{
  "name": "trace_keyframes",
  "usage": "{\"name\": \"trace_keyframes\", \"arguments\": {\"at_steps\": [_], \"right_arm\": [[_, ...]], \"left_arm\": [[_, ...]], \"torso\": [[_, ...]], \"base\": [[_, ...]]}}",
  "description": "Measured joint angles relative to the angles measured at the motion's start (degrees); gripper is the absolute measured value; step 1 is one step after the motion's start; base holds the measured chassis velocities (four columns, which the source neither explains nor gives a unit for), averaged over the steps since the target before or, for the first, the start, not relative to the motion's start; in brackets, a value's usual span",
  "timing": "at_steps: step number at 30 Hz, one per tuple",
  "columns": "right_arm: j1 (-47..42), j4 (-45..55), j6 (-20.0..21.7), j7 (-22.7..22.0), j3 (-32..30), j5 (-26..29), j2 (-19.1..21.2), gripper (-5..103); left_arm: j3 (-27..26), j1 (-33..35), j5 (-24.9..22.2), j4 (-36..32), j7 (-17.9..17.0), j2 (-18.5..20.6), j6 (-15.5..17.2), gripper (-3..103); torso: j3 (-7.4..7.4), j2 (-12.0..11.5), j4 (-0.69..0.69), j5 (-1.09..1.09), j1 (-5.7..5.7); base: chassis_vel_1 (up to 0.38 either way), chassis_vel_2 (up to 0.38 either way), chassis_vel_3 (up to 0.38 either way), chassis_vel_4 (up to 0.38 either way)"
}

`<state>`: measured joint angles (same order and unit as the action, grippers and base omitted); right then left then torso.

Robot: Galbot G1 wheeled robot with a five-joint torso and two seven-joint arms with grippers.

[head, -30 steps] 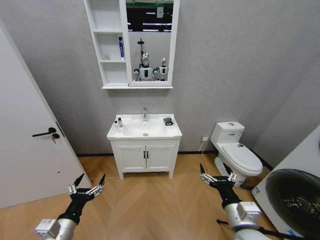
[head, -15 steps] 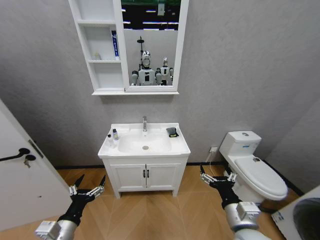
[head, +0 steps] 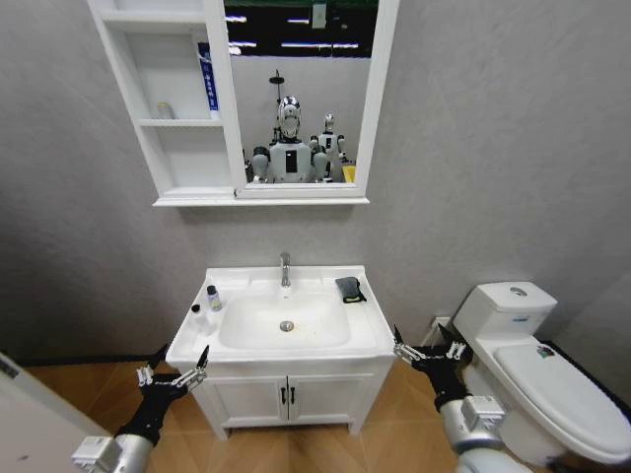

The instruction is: Move facial cleanser and shampoo from washbasin to cabinet, then wipe washbasin with towel.

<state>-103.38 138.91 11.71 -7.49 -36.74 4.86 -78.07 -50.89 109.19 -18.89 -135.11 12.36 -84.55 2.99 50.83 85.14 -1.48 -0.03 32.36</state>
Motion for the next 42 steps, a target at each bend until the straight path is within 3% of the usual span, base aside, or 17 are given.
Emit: {"name": "trace_keyframes", "arguments": {"at_steps": [5, 10, 14, 17, 21, 30, 42], "right_arm": [[0.7, -0.1, 0.0, -0.1, -0.6, 0.7, 0.7, 100], [1.2, -0.7, 0.0, -0.1, -1.1, 1.1, 1.3, 100], [2.7, -2.8, -0.1, 0.0, -1.0, 2.0, 2.1, 100], [4.7, -4.7, -0.2, 0.2, -1.3, 2.7, 2.7, 100], [10.0, -8.3, -0.2, 0.4, -1.9, 4.7, 3.6, 100], [16.6, -12.7, 0.4, 0.4, -1.5, 6.8, 4.8, 100], [18.8, -11.5, 0.9, 0.6, -1.5, 8.5, 4.7, 100]], "left_arm": [[0.3, -1.2, 1.6, 1.6, -0.4, 0.3, -0.8, 100], [0.8, -1.3, 2.8, 3.1, -1.8, 0.4, -2.7, 100], [0.9, -2.4, 5.4, 6.6, -2.4, 0.5, -4.7, 100], [1.1, -2.7, 4.8, 9.1, -2.5, 1.2, -5.6, 100], [1.0, -3.6, 3.4, 11.5, 0.0, 3.2, -6.8, 100], [2.4, -6.4, 4.0, 15.1, 0.2, 5.1, -4.9, 100], [3.7, -18.0, 4.3, 24.7, -4.2, 8.7, -0.1, 100]], "torso": [[-0.01, 0.0, -0.09, 0.00, -0.03], [-0.05, 0.1, -0.02, 0.03, -0.15], [-0.05, 0.1, -0.04, 0.03, -0.15], [-0.03, 0.0, -0.03, 0.02, -0.11], [-0.01, 0.0, -0.02, 0.03, -0.06], [-0.01, 0.0, -0.03, 0.03, -0.06], [-0.01, 0.0, -0.03, 0.02, -0.06]], "base": [[-0.142, 0.088, 0.019, -0.029], [0.078, -0.015, -0.066, 0.029], [0.092, -0.056, -0.050, 0.060], [0.000, 0.000, 0.000, 0.000], [-0.007, 0.010, 0.014, -0.002], [0.000, 0.000, 0.000, 0.000], [0.000, 0.000, 0.000, 0.000]]}}
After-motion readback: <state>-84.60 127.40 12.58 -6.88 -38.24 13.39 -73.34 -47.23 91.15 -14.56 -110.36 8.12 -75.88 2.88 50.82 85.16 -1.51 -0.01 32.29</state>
